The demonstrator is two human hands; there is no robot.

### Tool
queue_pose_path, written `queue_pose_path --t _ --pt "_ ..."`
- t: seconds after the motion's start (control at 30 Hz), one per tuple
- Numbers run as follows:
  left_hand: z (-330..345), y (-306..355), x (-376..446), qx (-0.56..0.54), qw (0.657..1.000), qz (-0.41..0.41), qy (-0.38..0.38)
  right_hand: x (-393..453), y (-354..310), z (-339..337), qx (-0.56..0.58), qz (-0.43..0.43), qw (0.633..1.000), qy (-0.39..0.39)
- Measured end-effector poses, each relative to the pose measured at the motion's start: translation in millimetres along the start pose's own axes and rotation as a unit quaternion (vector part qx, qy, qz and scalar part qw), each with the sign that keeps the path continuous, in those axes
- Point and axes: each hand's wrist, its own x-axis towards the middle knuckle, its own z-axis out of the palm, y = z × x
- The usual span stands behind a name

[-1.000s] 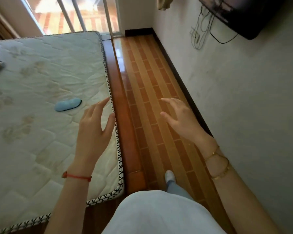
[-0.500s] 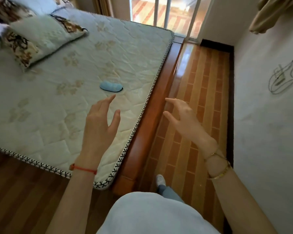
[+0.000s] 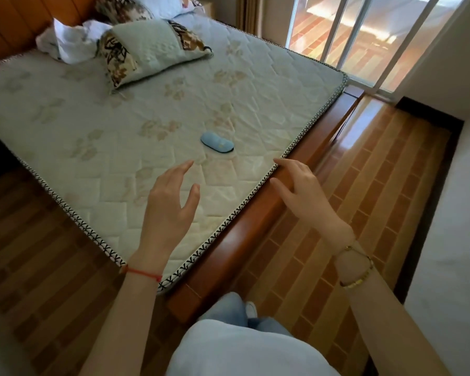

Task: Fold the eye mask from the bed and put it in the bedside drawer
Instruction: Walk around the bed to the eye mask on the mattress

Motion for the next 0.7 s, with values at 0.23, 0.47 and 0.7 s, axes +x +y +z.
queue_pose_path --t 0.23,0.47,0.7 --pt "35.3 -11.9 36.4 -0.024 0.999 -0.046 0.018 51.7 27.4 20.5 0.008 -0.012 1.000 -0.016" --pt "81.7 -45.7 115.5 -0.056 0.994 -0.091 0.012 141.2 57.7 49.2 0.024 0.008 0.999 -0.029" --pt "135.7 -114.0 214.3 -0.082 0.986 -0.148 0.008 259.6 97.9 95.5 0.021 0.016 0.998 -0.054"
